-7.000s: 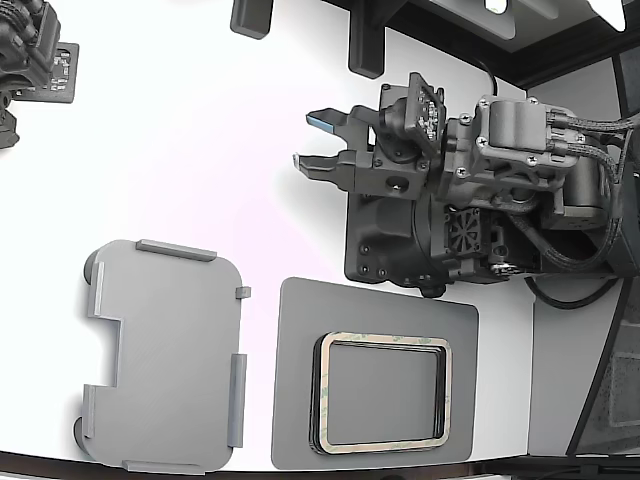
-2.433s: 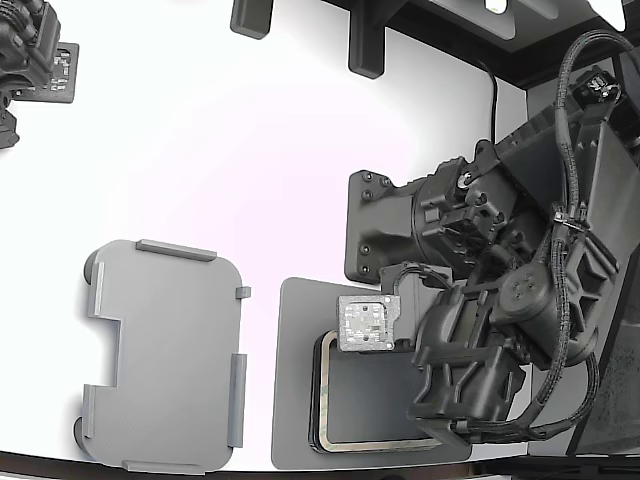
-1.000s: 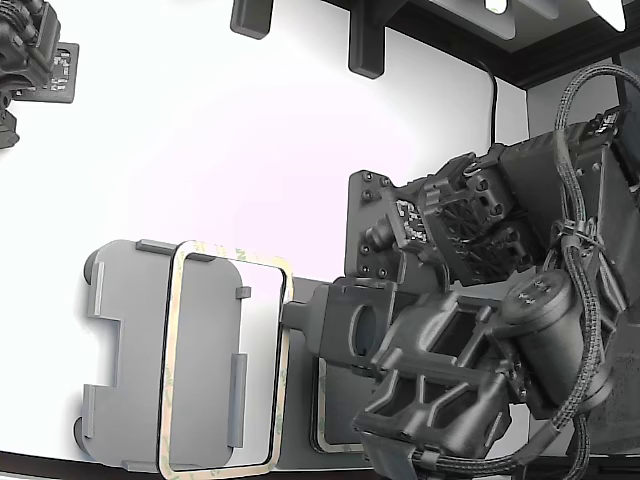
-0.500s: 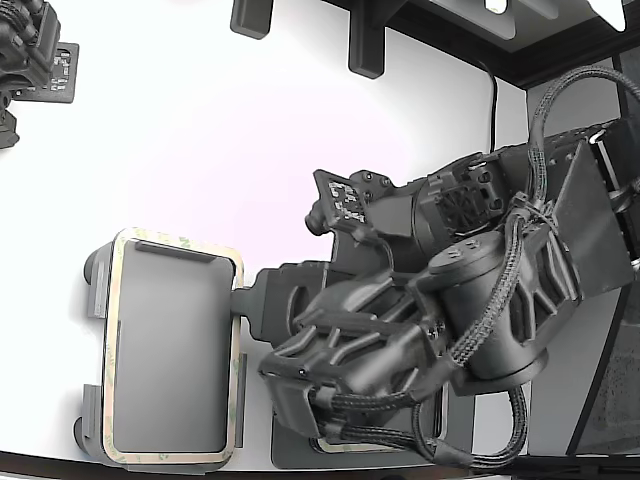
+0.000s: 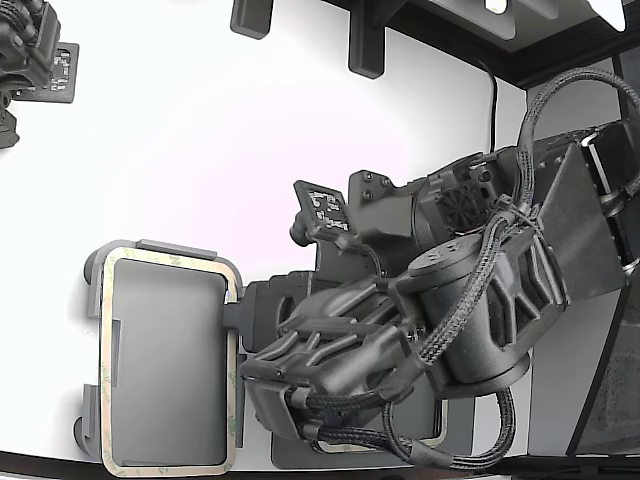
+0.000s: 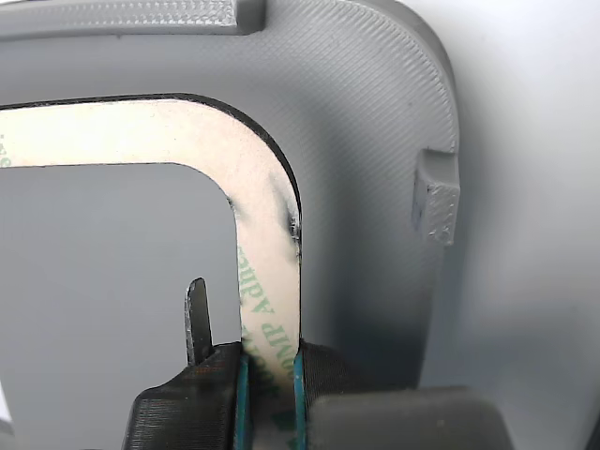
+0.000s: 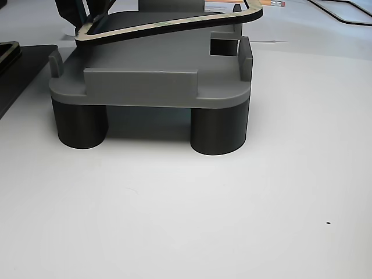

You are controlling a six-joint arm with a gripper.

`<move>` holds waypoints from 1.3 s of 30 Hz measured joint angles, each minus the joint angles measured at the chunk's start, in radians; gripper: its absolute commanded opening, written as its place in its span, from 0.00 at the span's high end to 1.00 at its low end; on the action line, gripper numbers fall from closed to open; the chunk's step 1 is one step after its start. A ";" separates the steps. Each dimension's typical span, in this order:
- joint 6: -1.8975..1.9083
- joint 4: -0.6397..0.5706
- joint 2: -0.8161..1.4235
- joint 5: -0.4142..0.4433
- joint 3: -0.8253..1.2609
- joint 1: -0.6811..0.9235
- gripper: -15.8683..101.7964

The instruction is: Move top rectangular frame to the holder.

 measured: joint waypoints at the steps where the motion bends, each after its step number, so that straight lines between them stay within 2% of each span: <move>1: 0.000 0.000 0.000 0.000 0.003 -0.002 0.95; 39: 0.028 0.012 -0.052 -0.025 -0.003 -0.009 0.95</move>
